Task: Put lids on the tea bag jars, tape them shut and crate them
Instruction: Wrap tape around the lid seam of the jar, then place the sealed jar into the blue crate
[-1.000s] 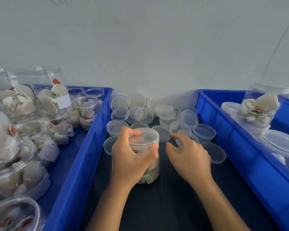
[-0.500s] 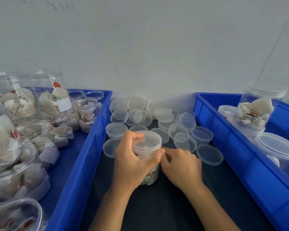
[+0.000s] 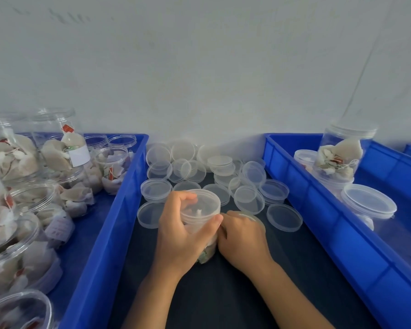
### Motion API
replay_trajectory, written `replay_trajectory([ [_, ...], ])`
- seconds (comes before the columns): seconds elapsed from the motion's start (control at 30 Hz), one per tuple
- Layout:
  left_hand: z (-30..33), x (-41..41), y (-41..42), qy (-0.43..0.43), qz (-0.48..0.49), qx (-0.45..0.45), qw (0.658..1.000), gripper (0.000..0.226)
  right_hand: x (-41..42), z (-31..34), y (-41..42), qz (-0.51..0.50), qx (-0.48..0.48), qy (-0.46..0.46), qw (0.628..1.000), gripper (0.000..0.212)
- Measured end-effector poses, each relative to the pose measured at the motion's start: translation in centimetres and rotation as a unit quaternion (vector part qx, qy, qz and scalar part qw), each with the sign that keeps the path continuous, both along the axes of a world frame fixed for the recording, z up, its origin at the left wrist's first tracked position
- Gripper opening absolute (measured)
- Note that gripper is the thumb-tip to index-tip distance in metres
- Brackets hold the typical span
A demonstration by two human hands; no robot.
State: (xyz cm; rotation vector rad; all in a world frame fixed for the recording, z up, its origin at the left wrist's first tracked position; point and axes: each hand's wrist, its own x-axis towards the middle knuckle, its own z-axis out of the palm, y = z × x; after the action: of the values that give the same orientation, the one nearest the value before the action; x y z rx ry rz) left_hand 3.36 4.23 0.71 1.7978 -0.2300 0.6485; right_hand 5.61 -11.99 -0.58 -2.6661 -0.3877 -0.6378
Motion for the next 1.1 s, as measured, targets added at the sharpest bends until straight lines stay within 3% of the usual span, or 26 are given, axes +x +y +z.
replay_trajectory([
  [0.17, -0.2, 0.2, 0.0, 0.016, -0.021, -0.015, 1.000, 0.054, 0.3, 0.6, -0.6, -0.033, -0.111, 0.024, 0.993, 0.035],
  [0.3, -0.2, 0.2, -0.2, 0.026, -0.037, -0.032, 0.998, 0.053, -0.1, 1.9, -0.5, -0.024, -0.099, 0.088, 0.991, 0.020],
  [0.33, -0.2, 0.2, -0.1, 0.027, -0.043, -0.044, 0.998, 0.053, -0.2, 2.3, -0.6, -0.014, -0.101, 0.091, 0.991, 0.025],
  [0.37, 0.0, 0.2, -0.1, 0.023, -0.049, -0.056, 0.997, 0.051, -0.4, 2.9, -0.8, 0.004, -0.099, 0.099, 0.990, 0.042],
  [0.43, 0.5, 0.0, -0.5, 0.005, -0.064, -0.083, 0.994, 0.048, -1.0, 4.5, -1.2, 0.083, -0.006, 0.150, 0.985, 0.074],
  [0.5, 1.0, -0.2, -1.2, -0.016, -0.079, -0.117, 0.990, 0.043, -1.6, 6.1, -1.2, 0.167, 0.111, 0.212, 0.956, 0.092],
  [0.6, 1.6, -0.7, -2.7, -0.037, -0.118, -0.141, 0.982, 0.039, -2.8, 7.6, -1.3, 0.168, 0.155, 0.213, 0.950, 0.114],
  [0.87, 3.5, -2.0, -7.3, -0.065, -0.312, -0.130, 0.939, 0.058, -7.0, 13.0, -8.4, 0.060, 0.150, 0.040, 0.986, 0.081],
  [1.1, 6.9, -3.2, -16.8, -0.054, -0.395, -0.047, 0.916, 0.062, -13.1, 18.8, -16.1, -0.076, 0.156, -0.040, 0.984, 0.082],
])
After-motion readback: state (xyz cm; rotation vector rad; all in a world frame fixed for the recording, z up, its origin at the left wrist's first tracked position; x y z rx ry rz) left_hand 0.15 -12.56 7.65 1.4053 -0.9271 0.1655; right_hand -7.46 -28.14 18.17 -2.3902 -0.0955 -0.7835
